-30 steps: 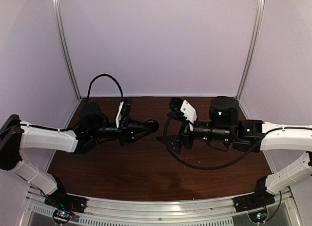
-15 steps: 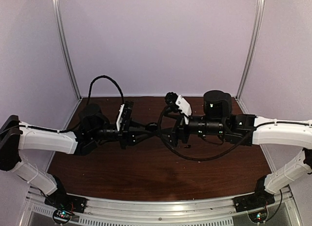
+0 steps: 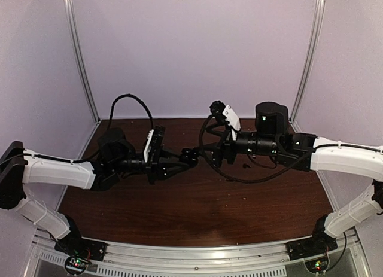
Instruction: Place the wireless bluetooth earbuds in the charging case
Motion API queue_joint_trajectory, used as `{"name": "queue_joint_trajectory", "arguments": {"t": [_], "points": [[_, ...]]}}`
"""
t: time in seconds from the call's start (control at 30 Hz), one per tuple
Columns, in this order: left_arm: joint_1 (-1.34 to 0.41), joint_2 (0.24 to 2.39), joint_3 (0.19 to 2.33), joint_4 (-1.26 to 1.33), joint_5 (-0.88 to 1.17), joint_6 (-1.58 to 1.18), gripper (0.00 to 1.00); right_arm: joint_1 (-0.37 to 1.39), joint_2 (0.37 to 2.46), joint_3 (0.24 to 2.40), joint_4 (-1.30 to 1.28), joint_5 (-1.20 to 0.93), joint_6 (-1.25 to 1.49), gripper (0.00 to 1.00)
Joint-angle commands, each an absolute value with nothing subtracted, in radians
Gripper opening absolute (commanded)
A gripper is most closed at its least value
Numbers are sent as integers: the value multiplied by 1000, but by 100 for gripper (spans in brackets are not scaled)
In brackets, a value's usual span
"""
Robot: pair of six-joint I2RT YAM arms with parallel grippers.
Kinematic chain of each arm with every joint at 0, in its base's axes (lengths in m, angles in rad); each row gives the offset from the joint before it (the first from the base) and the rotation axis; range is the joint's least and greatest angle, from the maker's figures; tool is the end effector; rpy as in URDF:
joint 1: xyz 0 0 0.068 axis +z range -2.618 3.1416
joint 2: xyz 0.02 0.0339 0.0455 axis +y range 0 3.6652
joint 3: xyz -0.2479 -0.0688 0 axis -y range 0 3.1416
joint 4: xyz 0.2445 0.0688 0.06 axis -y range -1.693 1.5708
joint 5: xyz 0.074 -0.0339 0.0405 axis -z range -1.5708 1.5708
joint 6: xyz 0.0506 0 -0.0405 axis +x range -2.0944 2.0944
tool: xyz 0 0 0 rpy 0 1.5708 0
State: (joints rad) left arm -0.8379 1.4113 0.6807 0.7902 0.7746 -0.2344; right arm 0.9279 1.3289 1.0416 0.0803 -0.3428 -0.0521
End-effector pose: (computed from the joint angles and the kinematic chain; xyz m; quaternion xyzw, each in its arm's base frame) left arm 0.1829 -0.2561 0.2463 0.4512 0.5245 -0.5669 0.4471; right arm 0.1849 0.2752 0.3174 -0.4549 0.6244 0.3833 0.5063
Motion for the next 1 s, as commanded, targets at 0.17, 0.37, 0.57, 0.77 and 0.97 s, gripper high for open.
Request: {"name": "queue_joint_trajectory", "arguments": {"t": [0.17, 0.37, 0.57, 0.77, 0.97], "points": [[-847, 1397, 692, 820, 788, -233, 0, 895, 1318, 1064, 107, -342, -26, 91], [-827, 1433, 671, 911, 733, -333, 0, 841, 1272, 1022, 126, -404, 0, 91], [-766, 1463, 609, 1100, 749, -469, 0, 724, 1221, 944, 116, -433, 108, 90], [-737, 1470, 603, 1108, 751, -478, 0, 595, 1251, 917, -59, -324, 121, 80], [-720, 1489, 605, 1113, 759, -491, 0, 498, 1424, 1006, -253, -165, 66, 69]]}}
